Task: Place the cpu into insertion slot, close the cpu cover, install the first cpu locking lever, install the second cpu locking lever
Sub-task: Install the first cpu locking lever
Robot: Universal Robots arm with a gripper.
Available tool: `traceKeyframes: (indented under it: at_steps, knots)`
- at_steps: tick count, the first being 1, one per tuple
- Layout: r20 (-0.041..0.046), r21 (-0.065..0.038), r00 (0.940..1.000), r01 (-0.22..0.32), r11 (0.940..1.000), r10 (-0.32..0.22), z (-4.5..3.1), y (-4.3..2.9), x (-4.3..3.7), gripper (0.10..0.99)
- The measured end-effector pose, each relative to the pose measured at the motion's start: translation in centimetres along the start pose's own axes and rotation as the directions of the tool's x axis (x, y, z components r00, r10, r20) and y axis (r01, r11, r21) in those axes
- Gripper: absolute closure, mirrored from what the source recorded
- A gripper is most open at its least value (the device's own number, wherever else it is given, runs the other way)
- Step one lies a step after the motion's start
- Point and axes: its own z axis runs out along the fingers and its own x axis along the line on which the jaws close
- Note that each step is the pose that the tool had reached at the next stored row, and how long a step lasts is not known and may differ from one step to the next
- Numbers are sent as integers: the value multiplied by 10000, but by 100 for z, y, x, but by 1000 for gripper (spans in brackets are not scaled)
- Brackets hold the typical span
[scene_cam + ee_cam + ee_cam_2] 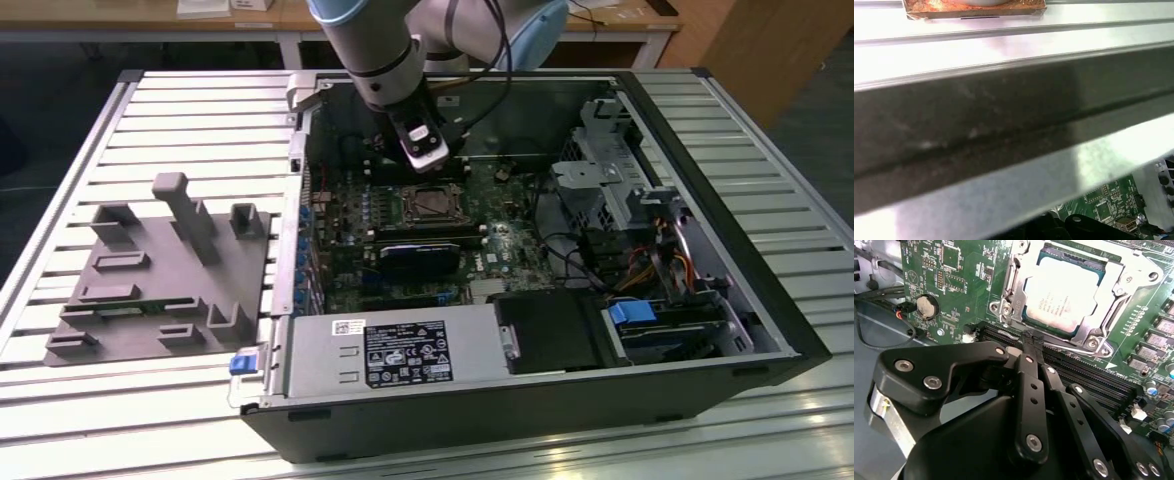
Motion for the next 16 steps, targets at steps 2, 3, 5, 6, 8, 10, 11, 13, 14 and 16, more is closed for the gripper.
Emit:
traceKeyframes:
  at_steps: [2, 3, 5, 6, 8, 10, 11, 13, 14, 16]
  knots:
    - [2, 2, 10000, -8, 10000, 8, 1, 6, 2, 984]
    - [3, 4, 10000, -12, 10000, 12, 1, 9, 3, 984]
    - [4, 5, 10000, -19, 10000, 19, 2, 14, 4, 984]
    - [4, 6, 10000, -20, 10000, 20, 2, 16, 5, 984]
    - [3, 4, 10000, -20, 10000, 20, 4, 17, 3, 984]
    - [3, 6, 10000, -22, 10000, 22, 3, 18, 3, 984]
    - [2, 8, 10000, -23, 10000, 23, 3, 18, 2, 984]
    - [-65, 29, 10000, -30, 10000, 31, 10, 22, -13, 984]
    - [-102, 41, 9999, -35, 10000, 36, 12, 24, -19, 984]
    - [-147, 55, 9999, -41, 10000, 42, 16, 26, -29, 984]
